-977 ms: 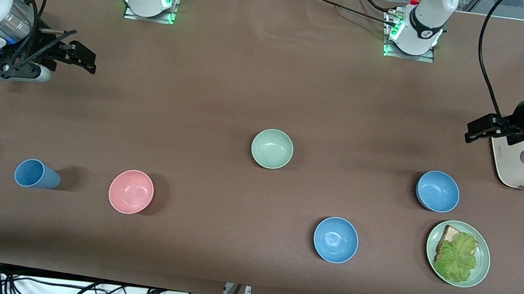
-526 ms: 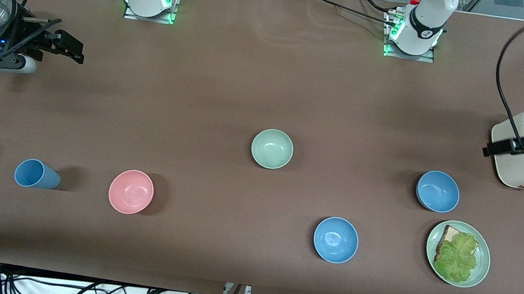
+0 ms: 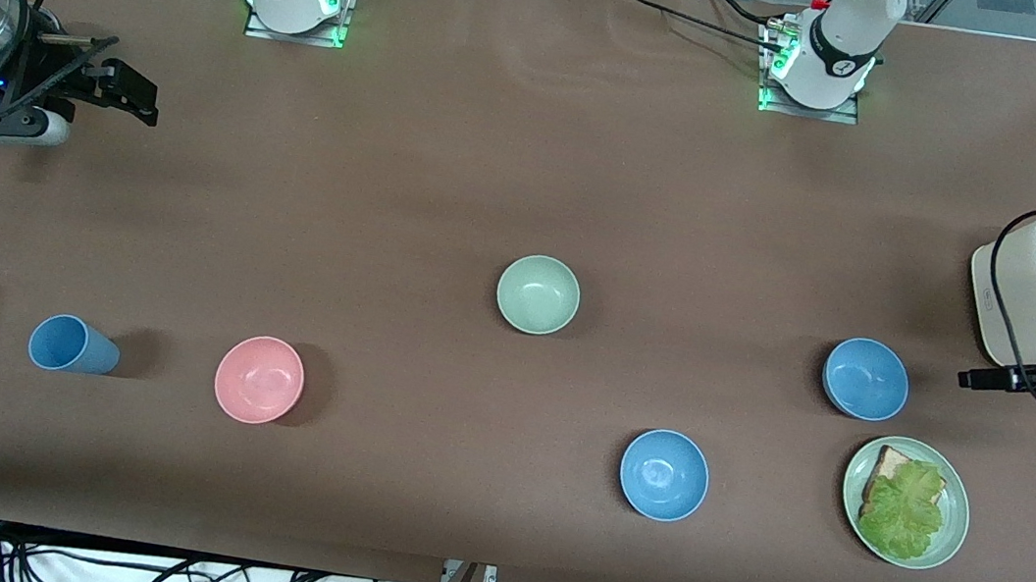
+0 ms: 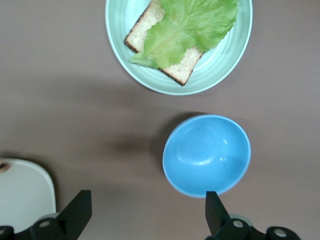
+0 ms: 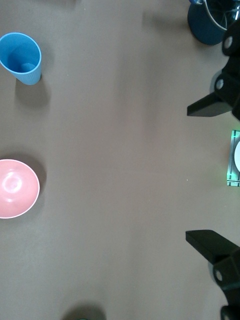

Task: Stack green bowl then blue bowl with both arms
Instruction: 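Reach the left gripper to the blue bowl beside the sandwich plate and grasp it, then lift the blue bowl with the left gripper toward the green bowl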

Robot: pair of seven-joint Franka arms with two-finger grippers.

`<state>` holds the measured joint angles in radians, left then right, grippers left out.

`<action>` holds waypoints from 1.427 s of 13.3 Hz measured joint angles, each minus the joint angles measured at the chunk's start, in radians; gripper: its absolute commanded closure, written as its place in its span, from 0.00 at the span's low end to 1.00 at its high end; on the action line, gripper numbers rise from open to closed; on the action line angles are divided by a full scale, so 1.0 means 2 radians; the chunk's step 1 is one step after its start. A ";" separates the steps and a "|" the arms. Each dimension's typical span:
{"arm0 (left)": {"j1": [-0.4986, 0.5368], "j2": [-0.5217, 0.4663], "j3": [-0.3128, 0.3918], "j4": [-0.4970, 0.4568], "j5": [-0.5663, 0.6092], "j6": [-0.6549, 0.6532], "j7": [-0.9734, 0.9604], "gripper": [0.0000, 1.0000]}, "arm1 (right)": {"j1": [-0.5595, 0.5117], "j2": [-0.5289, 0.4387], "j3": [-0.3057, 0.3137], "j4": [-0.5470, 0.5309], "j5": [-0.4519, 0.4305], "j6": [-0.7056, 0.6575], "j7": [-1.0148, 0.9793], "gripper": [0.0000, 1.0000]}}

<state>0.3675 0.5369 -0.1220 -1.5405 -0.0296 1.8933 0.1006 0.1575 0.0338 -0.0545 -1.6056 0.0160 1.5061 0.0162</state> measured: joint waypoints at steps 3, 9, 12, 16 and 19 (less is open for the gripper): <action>-0.002 0.022 -0.006 -0.026 -0.029 0.048 0.018 0.00 | 0.000 0.001 0.000 0.000 0.000 0.000 0.000 0.00; 0.003 0.075 -0.004 -0.046 -0.056 0.089 0.092 0.61 | 0.000 0.005 0.000 0.000 0.000 0.000 0.000 0.00; 0.004 0.082 -0.004 -0.052 -0.056 0.095 0.101 1.00 | 0.000 0.005 0.000 0.001 0.000 0.000 0.000 0.00; 0.004 0.084 -0.003 -0.053 -0.056 0.095 0.101 1.00 | 0.000 0.005 0.000 0.001 0.000 0.000 0.000 0.00; 0.004 0.078 -0.005 -0.022 -0.056 0.050 0.100 1.00 | -0.002 0.005 -0.001 0.001 0.000 0.000 0.000 0.00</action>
<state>0.3750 0.6928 -0.1321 -1.5849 -0.1420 1.9927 0.3005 0.1537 0.0437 -0.0558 -1.6038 0.0159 1.5063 0.0153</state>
